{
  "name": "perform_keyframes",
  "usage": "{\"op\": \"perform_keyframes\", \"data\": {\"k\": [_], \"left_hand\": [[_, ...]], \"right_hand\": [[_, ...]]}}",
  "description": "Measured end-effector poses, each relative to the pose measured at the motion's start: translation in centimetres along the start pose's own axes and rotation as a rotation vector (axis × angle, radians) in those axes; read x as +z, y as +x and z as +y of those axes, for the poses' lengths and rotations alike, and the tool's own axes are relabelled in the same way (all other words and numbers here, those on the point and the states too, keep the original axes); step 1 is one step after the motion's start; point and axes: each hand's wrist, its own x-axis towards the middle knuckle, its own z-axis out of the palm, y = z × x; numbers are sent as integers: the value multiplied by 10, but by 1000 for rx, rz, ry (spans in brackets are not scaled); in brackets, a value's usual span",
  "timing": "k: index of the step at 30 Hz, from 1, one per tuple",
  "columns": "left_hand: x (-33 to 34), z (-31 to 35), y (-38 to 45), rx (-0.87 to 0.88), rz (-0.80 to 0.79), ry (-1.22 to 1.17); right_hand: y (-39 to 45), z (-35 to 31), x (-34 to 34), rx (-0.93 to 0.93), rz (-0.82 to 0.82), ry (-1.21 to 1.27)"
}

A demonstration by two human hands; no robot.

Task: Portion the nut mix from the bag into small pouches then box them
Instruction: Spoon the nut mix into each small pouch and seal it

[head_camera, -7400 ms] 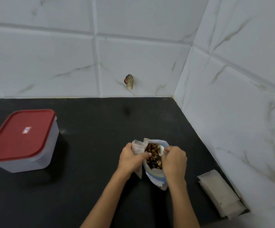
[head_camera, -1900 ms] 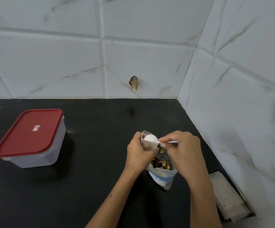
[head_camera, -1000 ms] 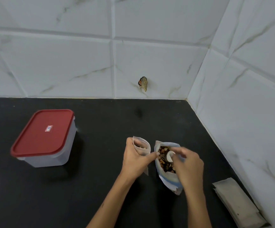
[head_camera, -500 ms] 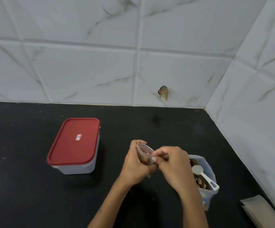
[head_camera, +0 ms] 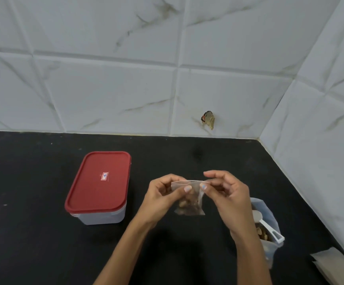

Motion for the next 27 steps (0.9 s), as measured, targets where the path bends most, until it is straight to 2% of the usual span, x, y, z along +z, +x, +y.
{"op": "perform_keyframes", "data": {"k": [3,8,19,27], "left_hand": [[0,-1,2,7,24,-19],[0,-3,1,-8,40,-24],[-7,-5,4,2,40,27],[-11,-6,5,-84,0,10]], "right_hand": [[2,3,3,37,2,62],[3,10,6,102,-139,51],[3,24,24,204,11,223],[2,28,26,229,81,258]]}}
